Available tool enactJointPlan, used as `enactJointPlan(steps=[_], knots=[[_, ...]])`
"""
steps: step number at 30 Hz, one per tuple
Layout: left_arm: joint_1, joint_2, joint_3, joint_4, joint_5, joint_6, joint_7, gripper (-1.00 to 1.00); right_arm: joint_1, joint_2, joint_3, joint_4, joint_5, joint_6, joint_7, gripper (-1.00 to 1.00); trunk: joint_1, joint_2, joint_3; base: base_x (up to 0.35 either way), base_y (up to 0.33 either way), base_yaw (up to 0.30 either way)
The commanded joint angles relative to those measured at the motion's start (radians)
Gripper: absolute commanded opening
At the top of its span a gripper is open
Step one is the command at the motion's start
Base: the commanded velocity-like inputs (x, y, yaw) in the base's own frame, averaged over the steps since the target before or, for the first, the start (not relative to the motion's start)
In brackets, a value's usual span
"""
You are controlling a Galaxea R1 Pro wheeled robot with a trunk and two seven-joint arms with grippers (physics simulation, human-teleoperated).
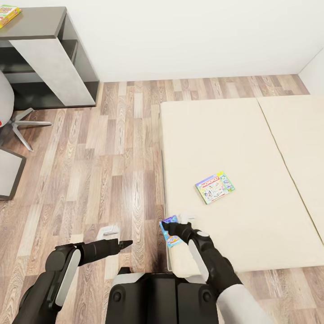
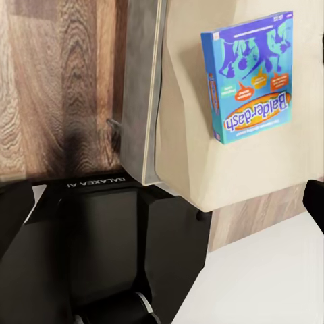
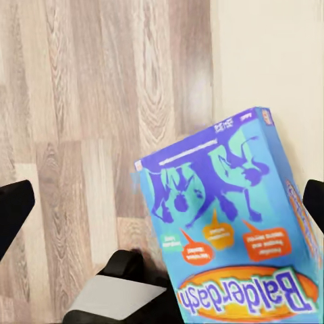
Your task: Put all the toys in the child's room - the three board games (two on the bed and one on the table), the two jigsaw puzzles on the table, and the tennis ball on the table - inside the toy box on the table in the child's room.
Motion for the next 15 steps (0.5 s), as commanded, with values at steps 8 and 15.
enactJointPlan(steps=[8, 15], knots=[[-0.001, -0.001, 0.001, -0.001, 0.006, 0.007, -0.001, 1.0, 0.165, 0.0, -0.001, -0.37, -0.003, 0.178, -0.004, 1.0, 0.001, -0.001, -0.001, 0.0, 0.0, 0.0], [-0.001, 0.0, 0.002, -0.001, 0.007, 0.007, -0.003, 1.0, 0.195, 0.0, 0.001, -0.431, -0.004, 0.201, -0.004, 1.0, 0.001, -0.001, -0.001, 0.0, 0.0, 0.0]])
